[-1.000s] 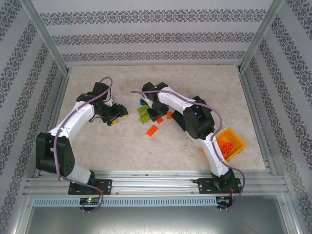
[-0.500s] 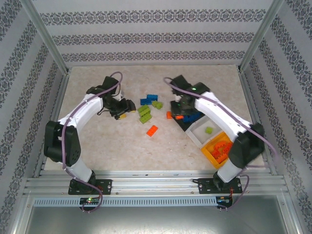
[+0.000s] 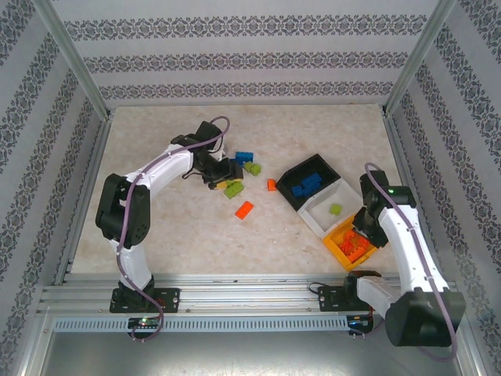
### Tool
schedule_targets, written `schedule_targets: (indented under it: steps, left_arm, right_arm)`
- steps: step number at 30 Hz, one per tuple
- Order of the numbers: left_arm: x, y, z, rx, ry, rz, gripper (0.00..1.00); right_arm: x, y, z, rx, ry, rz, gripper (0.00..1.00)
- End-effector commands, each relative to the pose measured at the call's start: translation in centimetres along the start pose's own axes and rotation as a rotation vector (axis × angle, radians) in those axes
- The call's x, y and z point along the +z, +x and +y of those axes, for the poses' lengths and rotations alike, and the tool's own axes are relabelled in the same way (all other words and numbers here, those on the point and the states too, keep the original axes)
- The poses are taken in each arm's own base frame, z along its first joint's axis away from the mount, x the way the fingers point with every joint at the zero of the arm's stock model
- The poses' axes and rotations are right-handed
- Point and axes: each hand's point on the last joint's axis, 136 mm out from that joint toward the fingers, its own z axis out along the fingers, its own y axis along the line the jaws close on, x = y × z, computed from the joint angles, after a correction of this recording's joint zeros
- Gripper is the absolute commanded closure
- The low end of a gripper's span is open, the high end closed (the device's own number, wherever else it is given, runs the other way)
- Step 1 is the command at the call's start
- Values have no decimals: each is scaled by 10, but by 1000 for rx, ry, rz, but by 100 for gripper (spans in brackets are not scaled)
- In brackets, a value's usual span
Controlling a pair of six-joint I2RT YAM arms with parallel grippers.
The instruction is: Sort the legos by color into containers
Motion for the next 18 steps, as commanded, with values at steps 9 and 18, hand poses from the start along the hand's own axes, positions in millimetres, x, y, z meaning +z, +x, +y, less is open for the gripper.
schedule_targets:
  steps: [9, 18]
  left_arm:
    - [-4, 21, 6, 93, -94, 50, 40]
    - [25, 56, -5, 393, -226, 212, 39]
  right_arm:
    - [40, -19, 22, 75, -70, 95, 50]
    - [13, -37, 33, 90, -168, 0, 32]
